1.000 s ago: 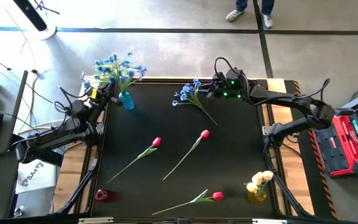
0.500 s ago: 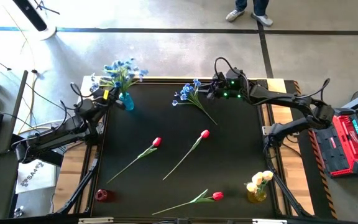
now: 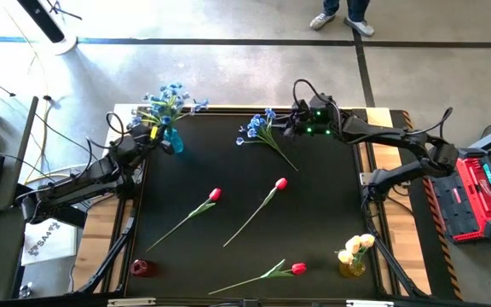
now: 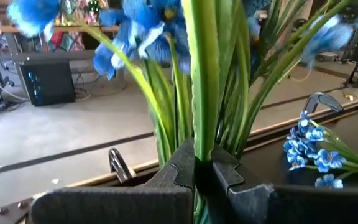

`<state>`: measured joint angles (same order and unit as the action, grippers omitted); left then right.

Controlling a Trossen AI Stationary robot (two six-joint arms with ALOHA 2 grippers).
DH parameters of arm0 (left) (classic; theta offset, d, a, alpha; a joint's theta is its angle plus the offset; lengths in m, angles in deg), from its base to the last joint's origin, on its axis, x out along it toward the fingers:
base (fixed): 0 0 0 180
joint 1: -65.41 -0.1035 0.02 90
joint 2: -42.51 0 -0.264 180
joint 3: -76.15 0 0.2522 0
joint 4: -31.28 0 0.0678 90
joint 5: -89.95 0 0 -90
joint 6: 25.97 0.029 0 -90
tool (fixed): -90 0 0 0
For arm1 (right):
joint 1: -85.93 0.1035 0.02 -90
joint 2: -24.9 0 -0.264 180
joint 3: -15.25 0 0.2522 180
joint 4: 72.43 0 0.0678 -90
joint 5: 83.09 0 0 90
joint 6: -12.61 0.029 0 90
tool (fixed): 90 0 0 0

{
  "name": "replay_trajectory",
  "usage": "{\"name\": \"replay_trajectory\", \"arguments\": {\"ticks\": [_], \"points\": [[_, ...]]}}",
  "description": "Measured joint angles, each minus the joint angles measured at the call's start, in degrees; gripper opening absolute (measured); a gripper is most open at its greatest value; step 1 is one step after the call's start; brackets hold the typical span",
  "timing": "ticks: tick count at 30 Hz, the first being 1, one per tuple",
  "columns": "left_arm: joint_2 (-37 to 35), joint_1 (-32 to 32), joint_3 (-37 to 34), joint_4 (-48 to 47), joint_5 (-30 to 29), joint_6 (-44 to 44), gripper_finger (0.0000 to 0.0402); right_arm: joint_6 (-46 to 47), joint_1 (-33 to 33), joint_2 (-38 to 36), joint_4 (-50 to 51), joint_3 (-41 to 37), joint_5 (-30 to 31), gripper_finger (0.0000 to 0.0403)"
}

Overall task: Sort flowers into vase by color
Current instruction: Put the bottom blue flowers into the blue vase

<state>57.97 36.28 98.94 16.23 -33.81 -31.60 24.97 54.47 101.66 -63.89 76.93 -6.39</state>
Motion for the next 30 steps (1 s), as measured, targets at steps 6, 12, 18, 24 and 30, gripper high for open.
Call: {"name": "replay_trajectory", "arguments": {"ticks": [6,12,18,24,30], "points": [[0.00,0.00,0.00,-3.51,0.05,-2.35,0.0000,-0.83,0.00,0.13,2.61,0.00,0.04,0.0169],[-0.02,0.00,0.07,-6.22,1.50,-4.85,0.0000,0.83,0.01,2.30,4.58,0.00,0.20,0.0169],[-0.02,0.02,0.07,-6.53,3.74,-4.99,0.0001,2.77,0.81,5.32,4.86,0.00,1.06,0.0169],[0.04,0.02,0.04,-7.37,3.41,-6.18,0.0031,3.20,1.25,5.35,4.60,0.00,2.36,0.0169],[0.02,0.00,0.02,-8.60,4.16,-6.30,0.0074,3.64,1.25,5.35,4.58,0.00,2.33,0.0169]]}}
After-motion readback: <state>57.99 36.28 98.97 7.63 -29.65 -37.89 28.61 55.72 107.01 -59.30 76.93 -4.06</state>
